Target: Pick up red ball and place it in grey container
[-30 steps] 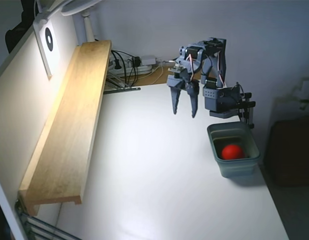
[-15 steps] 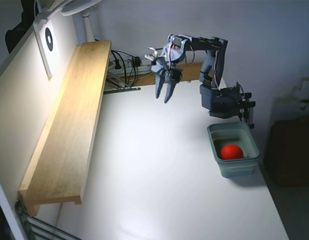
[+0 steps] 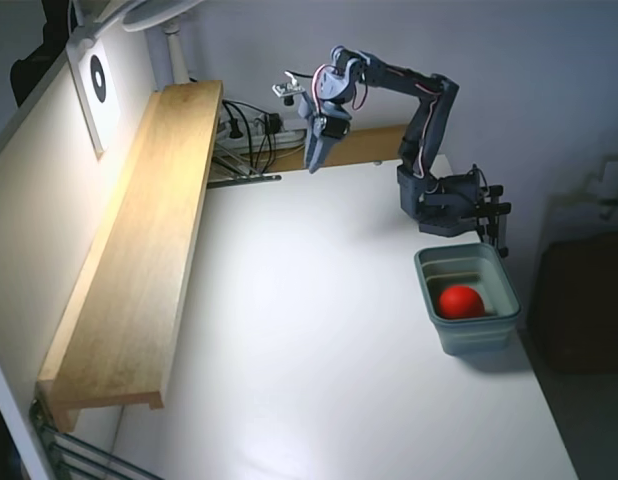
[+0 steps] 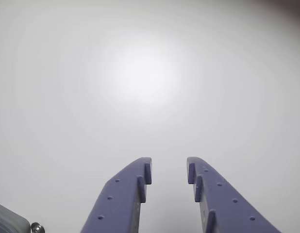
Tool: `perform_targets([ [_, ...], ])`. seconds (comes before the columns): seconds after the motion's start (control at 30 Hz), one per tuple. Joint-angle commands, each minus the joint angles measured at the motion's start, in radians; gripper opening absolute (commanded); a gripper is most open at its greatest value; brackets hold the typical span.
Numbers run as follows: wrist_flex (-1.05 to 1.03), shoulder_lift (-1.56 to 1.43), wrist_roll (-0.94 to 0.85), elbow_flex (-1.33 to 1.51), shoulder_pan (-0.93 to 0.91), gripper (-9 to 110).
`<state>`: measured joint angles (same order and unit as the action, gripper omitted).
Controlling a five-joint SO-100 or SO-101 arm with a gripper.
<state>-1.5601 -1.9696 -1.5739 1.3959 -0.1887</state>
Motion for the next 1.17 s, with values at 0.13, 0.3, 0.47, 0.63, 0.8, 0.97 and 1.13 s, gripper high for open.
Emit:
perform_targets([
  [0.13, -0.087, -0.072, 0.003, -0.056, -0.158, 2],
  [0.3, -0.128, -0.089, 0.003, -0.063, -0.232, 0],
  [0.47, -0.159, -0.101, 0.003, -0.069, -0.288, -2],
  [0.63, -0.180, -0.109, 0.003, -0.073, -0.325, -3],
  [0.8, -0.185, -0.111, 0.003, -0.074, -0.335, -3],
  [0.97, -0.185, -0.111, 0.003, -0.074, -0.335, -3],
  [1.13, -0.185, -0.111, 0.003, -0.074, -0.335, -3],
])
